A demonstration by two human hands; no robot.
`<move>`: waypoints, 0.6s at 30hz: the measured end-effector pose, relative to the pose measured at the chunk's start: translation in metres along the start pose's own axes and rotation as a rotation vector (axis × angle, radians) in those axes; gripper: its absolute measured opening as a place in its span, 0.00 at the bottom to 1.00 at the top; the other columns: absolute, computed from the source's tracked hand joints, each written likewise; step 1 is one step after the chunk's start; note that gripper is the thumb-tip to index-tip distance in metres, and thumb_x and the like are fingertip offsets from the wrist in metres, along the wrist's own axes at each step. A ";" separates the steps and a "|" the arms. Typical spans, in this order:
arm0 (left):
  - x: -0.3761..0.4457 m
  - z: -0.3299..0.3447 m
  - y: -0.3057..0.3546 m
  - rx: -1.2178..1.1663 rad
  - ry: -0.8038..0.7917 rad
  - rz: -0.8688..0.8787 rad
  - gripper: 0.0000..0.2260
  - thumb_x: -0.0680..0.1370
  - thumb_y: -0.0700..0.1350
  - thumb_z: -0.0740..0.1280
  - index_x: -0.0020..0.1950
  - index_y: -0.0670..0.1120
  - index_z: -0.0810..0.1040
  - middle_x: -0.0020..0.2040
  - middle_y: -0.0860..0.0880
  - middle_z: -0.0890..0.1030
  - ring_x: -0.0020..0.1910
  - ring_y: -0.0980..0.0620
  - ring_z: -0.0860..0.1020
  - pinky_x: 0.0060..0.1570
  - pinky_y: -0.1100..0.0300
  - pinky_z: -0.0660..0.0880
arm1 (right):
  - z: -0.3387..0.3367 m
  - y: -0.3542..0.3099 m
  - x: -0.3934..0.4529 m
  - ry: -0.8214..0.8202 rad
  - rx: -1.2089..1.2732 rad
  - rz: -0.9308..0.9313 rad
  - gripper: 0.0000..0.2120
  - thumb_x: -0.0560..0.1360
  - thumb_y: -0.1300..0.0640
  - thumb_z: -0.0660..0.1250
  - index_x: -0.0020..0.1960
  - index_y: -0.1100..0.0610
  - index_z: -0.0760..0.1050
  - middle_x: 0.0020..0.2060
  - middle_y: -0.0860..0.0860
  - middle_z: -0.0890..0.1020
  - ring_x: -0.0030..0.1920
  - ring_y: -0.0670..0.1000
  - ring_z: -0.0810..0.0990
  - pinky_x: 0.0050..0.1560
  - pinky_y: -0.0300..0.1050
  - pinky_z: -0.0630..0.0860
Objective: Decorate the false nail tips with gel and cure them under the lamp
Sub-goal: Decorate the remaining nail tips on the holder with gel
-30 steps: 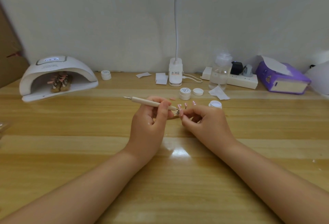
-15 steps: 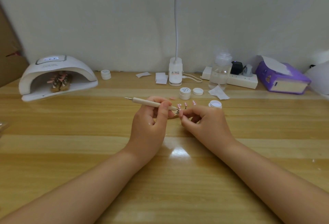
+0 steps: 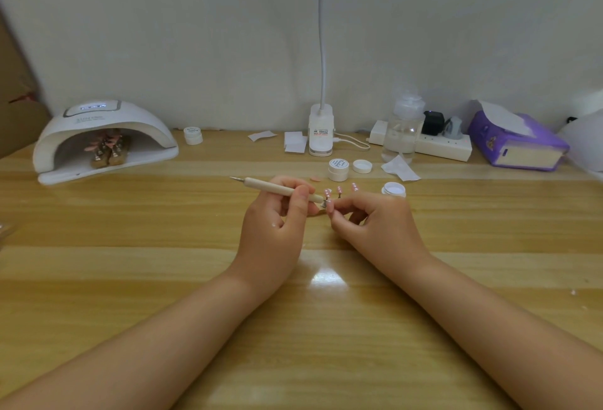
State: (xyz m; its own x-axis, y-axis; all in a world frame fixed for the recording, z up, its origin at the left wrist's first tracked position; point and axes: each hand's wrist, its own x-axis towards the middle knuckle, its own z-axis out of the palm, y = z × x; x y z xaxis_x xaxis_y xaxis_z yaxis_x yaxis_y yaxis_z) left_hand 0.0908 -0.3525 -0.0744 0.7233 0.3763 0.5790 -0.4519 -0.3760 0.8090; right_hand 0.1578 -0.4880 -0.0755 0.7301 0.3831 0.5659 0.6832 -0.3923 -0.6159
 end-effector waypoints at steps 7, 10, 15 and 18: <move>0.001 -0.001 0.000 0.026 -0.001 -0.001 0.05 0.77 0.49 0.60 0.44 0.53 0.75 0.37 0.59 0.82 0.39 0.60 0.81 0.42 0.66 0.76 | -0.001 -0.001 0.000 -0.002 -0.007 -0.013 0.04 0.70 0.59 0.72 0.42 0.52 0.84 0.32 0.39 0.80 0.30 0.43 0.76 0.35 0.34 0.72; 0.000 -0.001 0.000 0.030 -0.004 -0.006 0.06 0.77 0.50 0.60 0.44 0.53 0.75 0.37 0.58 0.82 0.39 0.59 0.81 0.42 0.65 0.76 | -0.001 -0.001 0.000 -0.001 -0.013 -0.016 0.04 0.70 0.59 0.72 0.42 0.52 0.84 0.32 0.39 0.80 0.31 0.44 0.76 0.35 0.32 0.71; 0.000 -0.001 0.000 0.033 -0.003 -0.002 0.05 0.77 0.49 0.60 0.44 0.54 0.75 0.37 0.59 0.82 0.39 0.61 0.81 0.42 0.68 0.75 | -0.001 -0.001 0.000 0.007 -0.004 -0.028 0.04 0.70 0.60 0.72 0.42 0.52 0.84 0.33 0.40 0.81 0.31 0.45 0.76 0.36 0.35 0.72; 0.000 -0.001 0.000 0.032 -0.008 -0.005 0.05 0.77 0.49 0.60 0.44 0.54 0.75 0.37 0.59 0.82 0.39 0.61 0.81 0.42 0.67 0.75 | -0.001 -0.001 -0.001 0.005 -0.003 -0.033 0.04 0.70 0.60 0.72 0.42 0.53 0.84 0.33 0.41 0.82 0.30 0.44 0.76 0.35 0.33 0.71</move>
State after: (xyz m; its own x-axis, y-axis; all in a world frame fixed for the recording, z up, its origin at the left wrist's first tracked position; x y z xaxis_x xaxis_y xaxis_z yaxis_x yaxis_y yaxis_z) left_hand 0.0902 -0.3518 -0.0746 0.7294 0.3715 0.5744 -0.4318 -0.4013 0.8078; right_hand 0.1565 -0.4887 -0.0747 0.7075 0.3913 0.5885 0.7067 -0.3825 -0.5952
